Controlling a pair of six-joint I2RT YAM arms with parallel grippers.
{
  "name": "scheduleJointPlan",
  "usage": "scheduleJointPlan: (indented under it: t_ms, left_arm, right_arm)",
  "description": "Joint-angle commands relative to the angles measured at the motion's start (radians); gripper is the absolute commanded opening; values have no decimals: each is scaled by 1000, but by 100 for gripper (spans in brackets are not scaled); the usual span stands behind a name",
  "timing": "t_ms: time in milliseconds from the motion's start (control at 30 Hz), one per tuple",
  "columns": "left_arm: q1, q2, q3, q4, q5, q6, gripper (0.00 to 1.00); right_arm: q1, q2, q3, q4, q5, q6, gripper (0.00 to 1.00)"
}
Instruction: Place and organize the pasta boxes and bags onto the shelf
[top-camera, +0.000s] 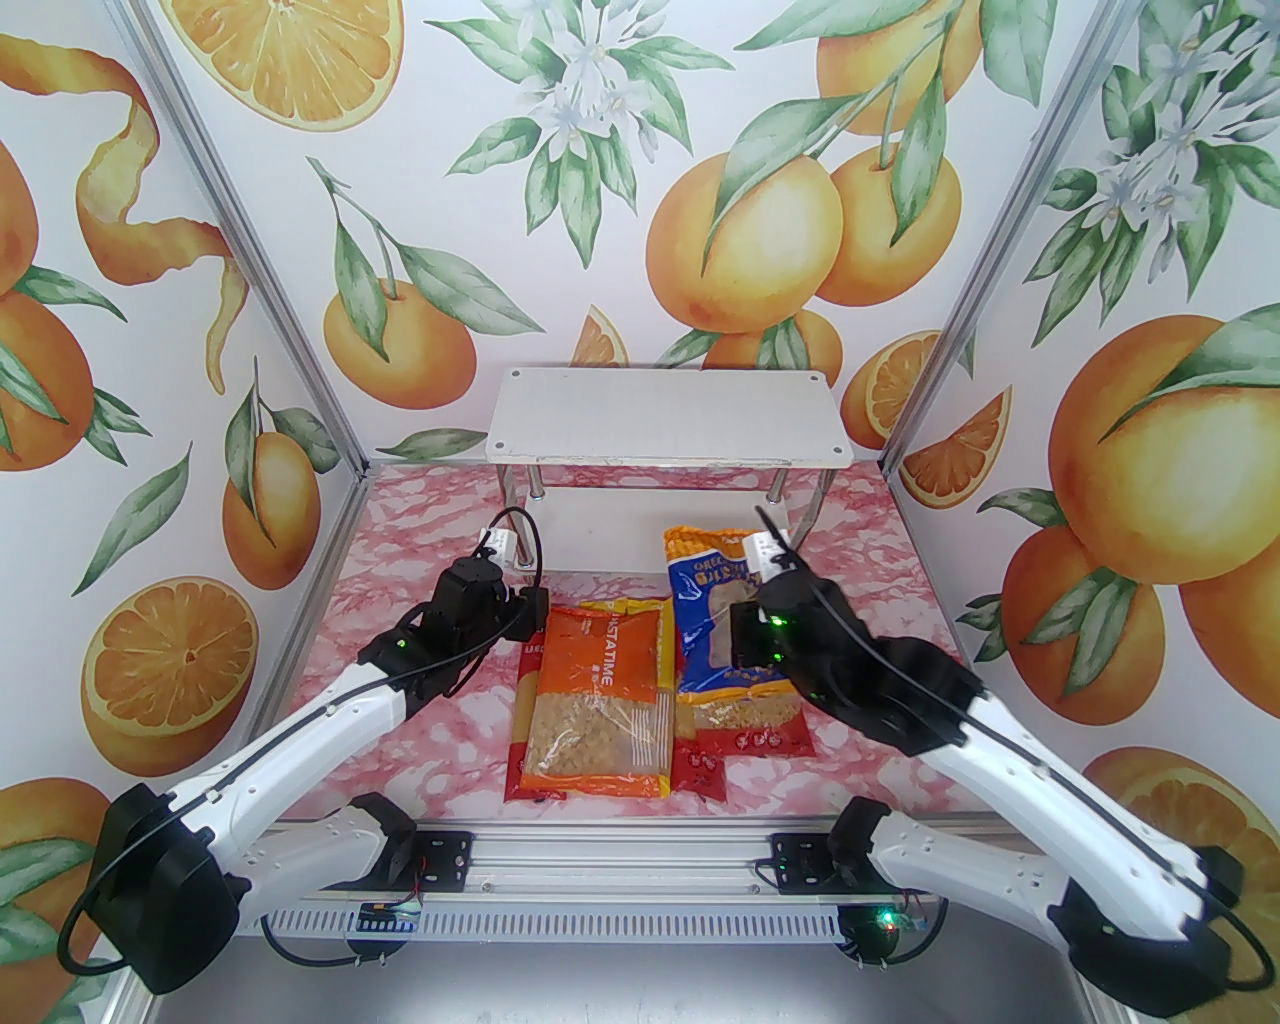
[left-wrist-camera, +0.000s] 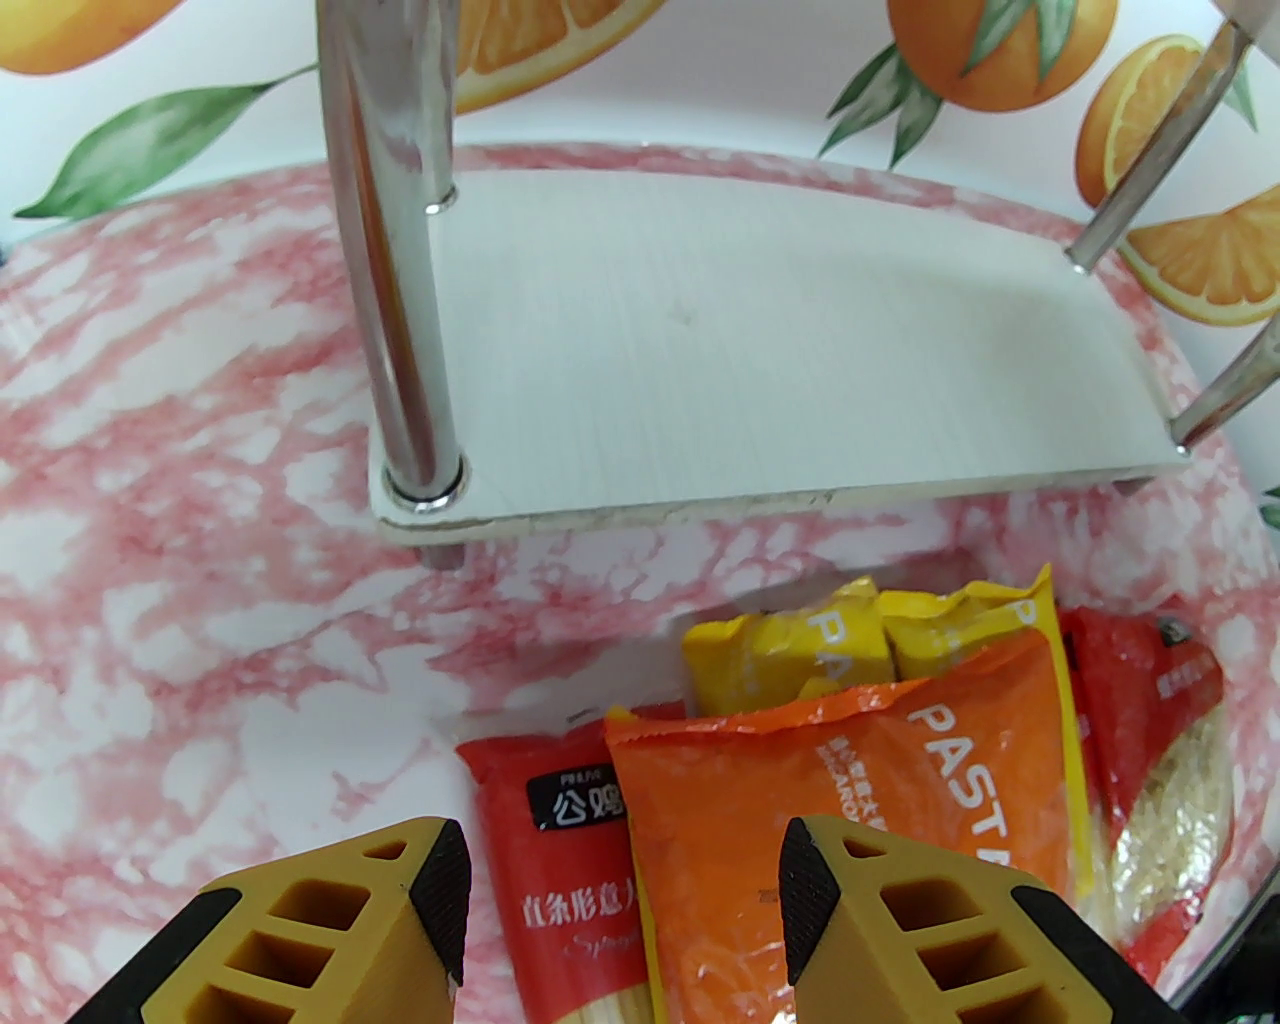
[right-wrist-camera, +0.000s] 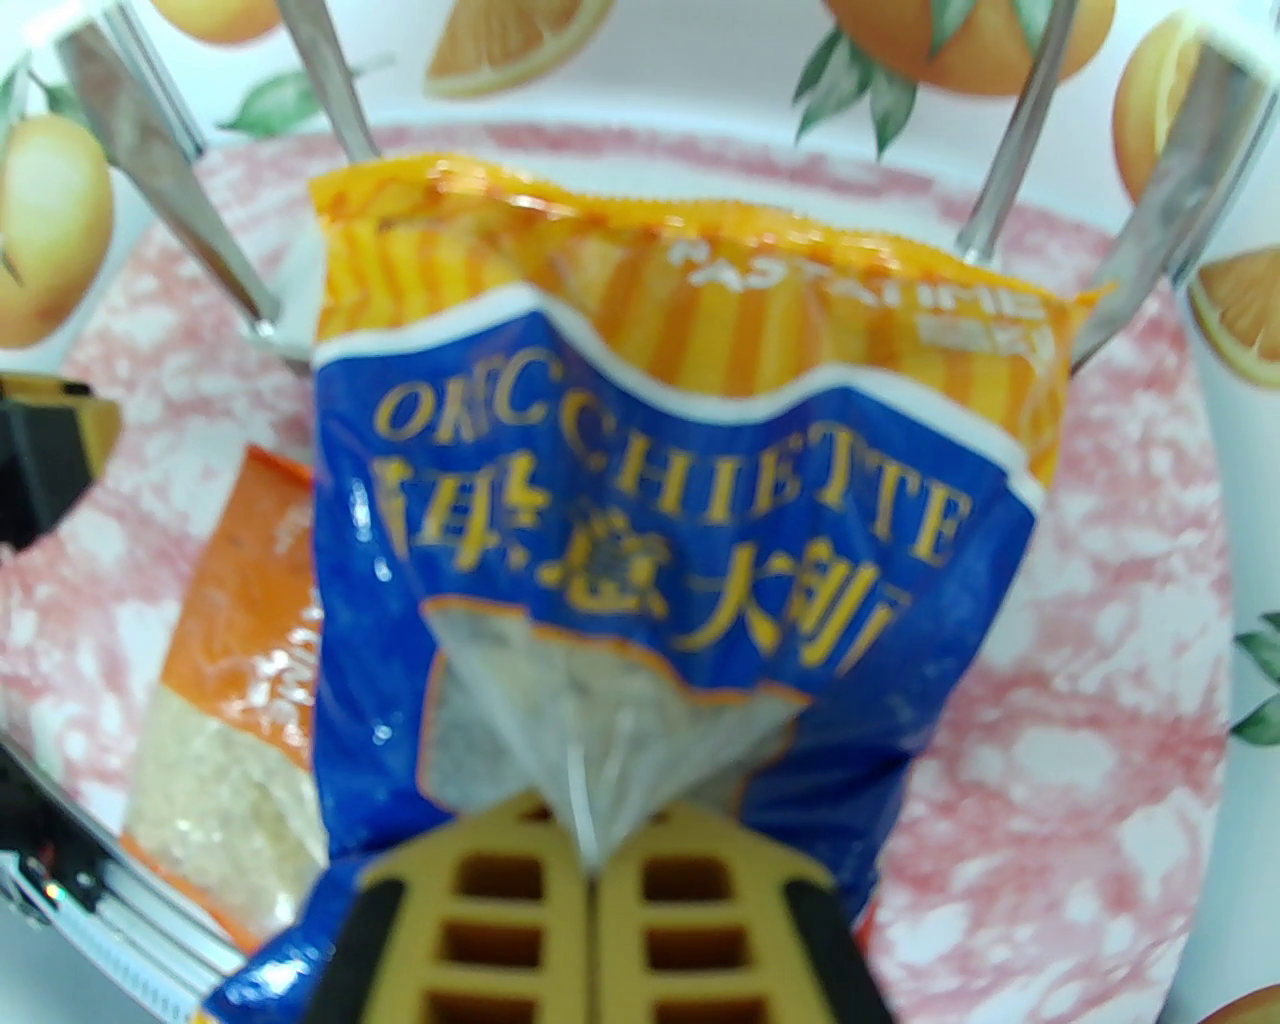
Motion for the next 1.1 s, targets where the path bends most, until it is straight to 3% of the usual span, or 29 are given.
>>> scheduleJointPlan:
  t_ms: [0, 200, 467, 500, 533, 733, 1067]
  left_arm:
    - [7, 15, 59, -7, 0, 23, 56]
    - [8, 36, 82, 1, 15, 23, 56]
    - [10, 59, 107, 7, 34, 19, 56]
    - [8, 63, 111, 10, 39, 18, 56]
    - [9, 66, 121, 9, 45, 20, 56]
    - [11, 49, 123, -3, 36, 34, 56]
    - [33, 14, 90, -16, 23, 35, 56]
  right_arm:
    - [2, -79, 103, 28, 78, -54, 0]
    - [2, -128, 192, 54, 150, -148, 0]
    - [-4, -53, 286, 196, 252, -363, 0]
    - [-19, -7, 322, 250, 282, -449, 0]
    - [-77, 49, 366, 311, 252, -514, 0]
    - [-324, 201, 472, 407, 36, -511, 0]
    - [-463, 447, 698, 492, -35, -504, 0]
